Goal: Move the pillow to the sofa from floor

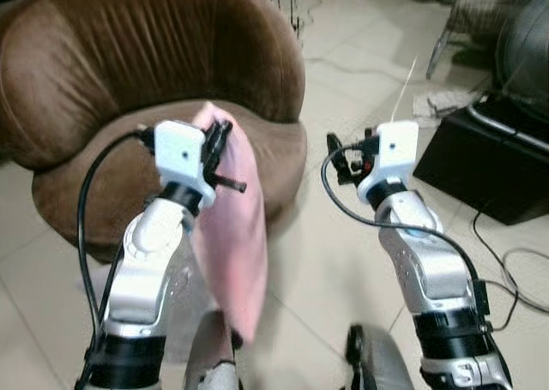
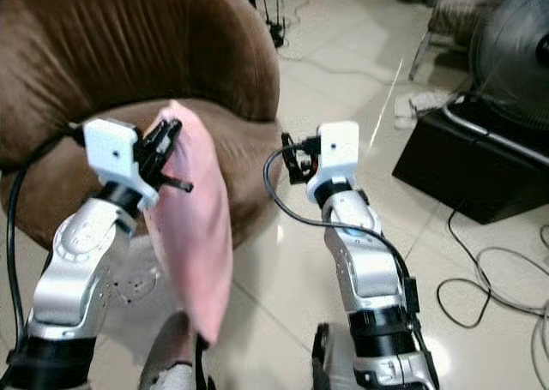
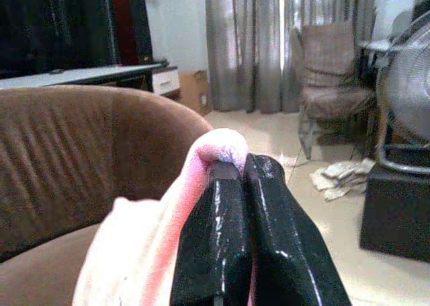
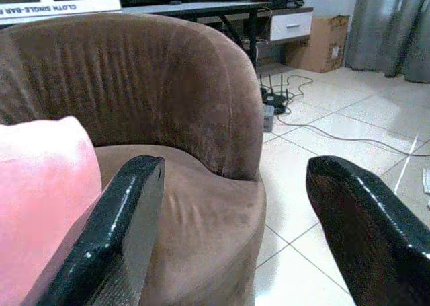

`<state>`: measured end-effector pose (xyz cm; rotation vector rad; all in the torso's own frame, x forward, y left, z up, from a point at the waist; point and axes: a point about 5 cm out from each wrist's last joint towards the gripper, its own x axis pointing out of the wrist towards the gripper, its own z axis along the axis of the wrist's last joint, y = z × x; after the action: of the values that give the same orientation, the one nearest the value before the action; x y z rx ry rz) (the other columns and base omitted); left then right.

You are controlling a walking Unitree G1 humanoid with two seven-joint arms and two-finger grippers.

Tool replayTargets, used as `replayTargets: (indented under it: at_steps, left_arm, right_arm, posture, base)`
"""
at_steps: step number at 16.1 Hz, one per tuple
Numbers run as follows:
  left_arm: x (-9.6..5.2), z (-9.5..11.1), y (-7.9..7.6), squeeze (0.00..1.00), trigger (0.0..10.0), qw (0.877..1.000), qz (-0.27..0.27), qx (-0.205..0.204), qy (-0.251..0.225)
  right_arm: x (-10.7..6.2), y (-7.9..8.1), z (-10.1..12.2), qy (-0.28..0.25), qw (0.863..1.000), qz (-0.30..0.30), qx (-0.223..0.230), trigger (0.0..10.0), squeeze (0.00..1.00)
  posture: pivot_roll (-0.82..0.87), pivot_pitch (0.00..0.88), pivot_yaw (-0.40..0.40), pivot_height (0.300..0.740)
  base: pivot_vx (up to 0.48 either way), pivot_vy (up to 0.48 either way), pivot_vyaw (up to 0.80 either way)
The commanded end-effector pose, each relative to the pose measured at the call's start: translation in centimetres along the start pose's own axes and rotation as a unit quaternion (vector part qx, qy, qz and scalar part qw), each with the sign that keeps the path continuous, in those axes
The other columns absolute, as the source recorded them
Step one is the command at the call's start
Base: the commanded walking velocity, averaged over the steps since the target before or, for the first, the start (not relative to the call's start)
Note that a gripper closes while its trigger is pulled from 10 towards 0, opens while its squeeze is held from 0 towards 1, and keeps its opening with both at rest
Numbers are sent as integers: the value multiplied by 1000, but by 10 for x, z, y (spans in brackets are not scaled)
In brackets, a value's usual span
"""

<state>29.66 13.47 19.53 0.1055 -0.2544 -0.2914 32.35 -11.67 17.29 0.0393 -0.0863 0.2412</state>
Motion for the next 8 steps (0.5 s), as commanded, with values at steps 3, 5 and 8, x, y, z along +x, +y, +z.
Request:
replayTargets:
  at_steps: [3,5,8]
  left_arm:
    - [8,17,1,0,10000,999,12,3,-30]
    - [4,10,3,0,10000,1000,15,-11,-12]
    - [-6,-9,11,0,10000,999,32,-14,24]
  right_arm:
    - [6,0,8,-9,1000,0,11,10000,0]
    - [5,-3,1,2,1000,-6,11,10000,0]
    - [3,-3,-3,11,1000,-10,12,10000,0]
  posture:
    - [122,0,24,703]
    - [128,0,25,718]
    - [121,0,31,740]
  base:
    - [0,0,0]
    - [0,0,0]
    - [0,0,0]
